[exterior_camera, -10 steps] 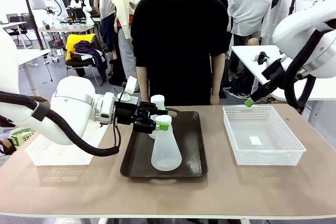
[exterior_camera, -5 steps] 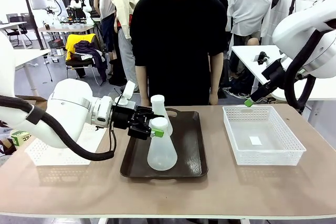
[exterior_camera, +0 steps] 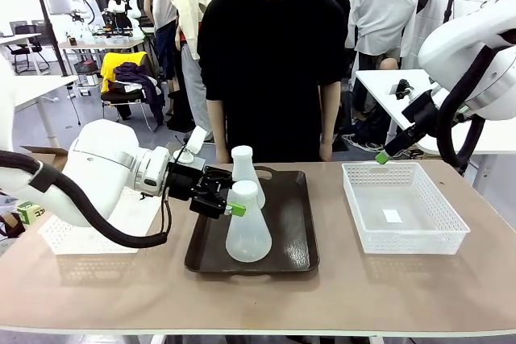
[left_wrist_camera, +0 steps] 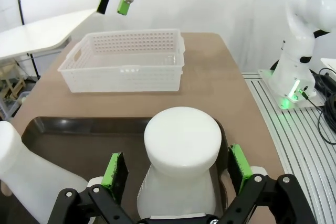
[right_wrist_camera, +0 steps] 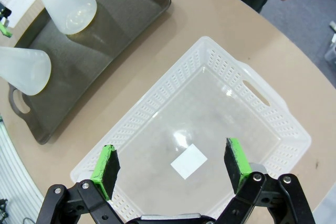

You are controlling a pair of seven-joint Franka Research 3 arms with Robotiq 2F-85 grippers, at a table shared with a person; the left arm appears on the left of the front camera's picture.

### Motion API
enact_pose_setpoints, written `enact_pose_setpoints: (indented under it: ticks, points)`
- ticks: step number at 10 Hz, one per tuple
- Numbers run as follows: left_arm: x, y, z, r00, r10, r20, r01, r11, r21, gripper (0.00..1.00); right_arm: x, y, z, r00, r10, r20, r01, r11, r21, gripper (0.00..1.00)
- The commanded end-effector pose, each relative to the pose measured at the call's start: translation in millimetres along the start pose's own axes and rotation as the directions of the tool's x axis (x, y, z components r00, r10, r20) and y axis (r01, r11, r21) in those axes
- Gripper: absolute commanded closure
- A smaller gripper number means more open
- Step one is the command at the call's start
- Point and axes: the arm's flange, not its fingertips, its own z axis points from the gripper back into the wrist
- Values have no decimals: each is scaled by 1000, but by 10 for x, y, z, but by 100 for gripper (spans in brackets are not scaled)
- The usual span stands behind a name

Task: Prepare the laboratory tools.
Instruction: Place the picked Big flask upright in the Handle tray as directed by the person.

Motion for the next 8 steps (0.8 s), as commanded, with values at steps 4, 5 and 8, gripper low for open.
enact_pose_setpoints:
  ticks: [4, 5, 8]
  points:
    - [-4, 13, 26, 1000, 7, -8, -7, 1000, 7, 0, -7, -4, -1, 1000, 4, -10, -4, 1000, -4, 0]
    - [-4, 13, 26, 1000, 7, -8, -7, 1000, 7, 0, -7, -4, -1, 1000, 4, -10, -4, 1000, -4, 0]
    - [-4, 13, 26, 1000, 7, -8, -7, 1000, 7, 0, -7, -4, -1, 1000, 4, -10, -4, 1000, -4, 0]
